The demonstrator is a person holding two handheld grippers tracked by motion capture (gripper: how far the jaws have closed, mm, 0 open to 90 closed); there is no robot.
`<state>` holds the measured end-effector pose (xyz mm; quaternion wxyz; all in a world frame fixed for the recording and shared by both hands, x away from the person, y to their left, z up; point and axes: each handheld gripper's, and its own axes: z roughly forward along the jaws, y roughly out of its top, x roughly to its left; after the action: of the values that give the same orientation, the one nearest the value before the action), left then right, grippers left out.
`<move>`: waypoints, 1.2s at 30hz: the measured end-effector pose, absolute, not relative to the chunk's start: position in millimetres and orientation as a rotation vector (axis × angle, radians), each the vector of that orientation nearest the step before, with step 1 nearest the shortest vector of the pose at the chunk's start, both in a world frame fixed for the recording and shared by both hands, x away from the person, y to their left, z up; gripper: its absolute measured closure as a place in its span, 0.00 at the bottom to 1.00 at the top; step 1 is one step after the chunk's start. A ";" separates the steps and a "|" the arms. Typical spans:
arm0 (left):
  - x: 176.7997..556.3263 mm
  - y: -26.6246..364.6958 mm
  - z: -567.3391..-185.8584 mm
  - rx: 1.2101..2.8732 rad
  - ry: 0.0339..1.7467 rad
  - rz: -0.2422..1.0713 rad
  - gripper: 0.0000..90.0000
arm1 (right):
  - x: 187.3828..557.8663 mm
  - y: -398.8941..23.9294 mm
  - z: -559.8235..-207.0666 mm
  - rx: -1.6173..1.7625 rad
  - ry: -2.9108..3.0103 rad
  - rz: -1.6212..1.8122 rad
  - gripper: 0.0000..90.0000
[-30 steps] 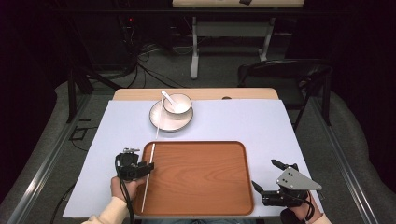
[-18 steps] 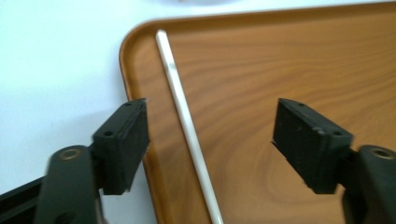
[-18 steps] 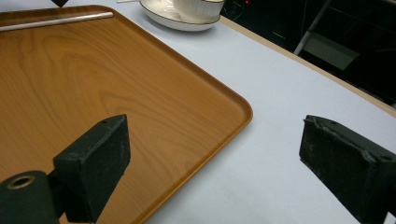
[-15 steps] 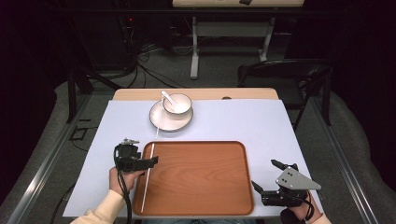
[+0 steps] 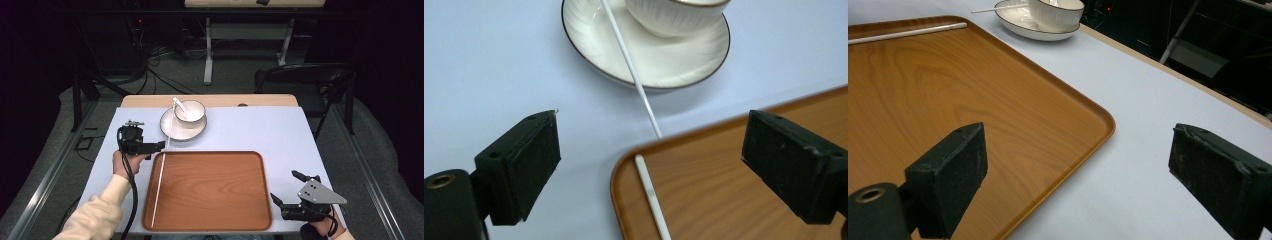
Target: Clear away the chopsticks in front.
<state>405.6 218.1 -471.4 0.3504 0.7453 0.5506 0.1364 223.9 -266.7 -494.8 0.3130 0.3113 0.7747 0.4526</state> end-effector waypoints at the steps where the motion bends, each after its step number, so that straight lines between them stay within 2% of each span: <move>1: 410.7 218.1 -469.6 1.926 1.431 0.358 0.09 | 223.8 -266.7 -494.8 0.823 2.042 1.195 0.09; 14: 471.7 206.7 -462.4 1.977 1.478 0.358 0.00 | 223.9 -266.3 -495.0 0.820 2.048 1.192 0.09; 23: 508.9 200.4 -469.8 1.995 1.513 0.335 0.00 | 224.0 -266.4 -495.1 0.818 2.051 1.191 0.09; 27: 516.4 198.2 -473.3 2.015 1.518 0.345 0.06 | 224.0 -266.3 -495.1 0.816 2.052 1.190 0.09; 33: 534.3 192.6 -481.4 2.013 1.562 0.350 0.21 | 224.0 -266.2 -495.1 0.817 2.052 1.190 0.09; 36: 540.9 189.7 -486.1 2.019 1.578 0.339 0.31 | 224.0 -266.3 -495.1 0.816 2.052 1.190 0.09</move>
<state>540.9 189.7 -486.1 0.2748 0.7511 0.5868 0.1262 224.0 -266.3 -495.1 0.3110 0.3092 0.7774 0.4508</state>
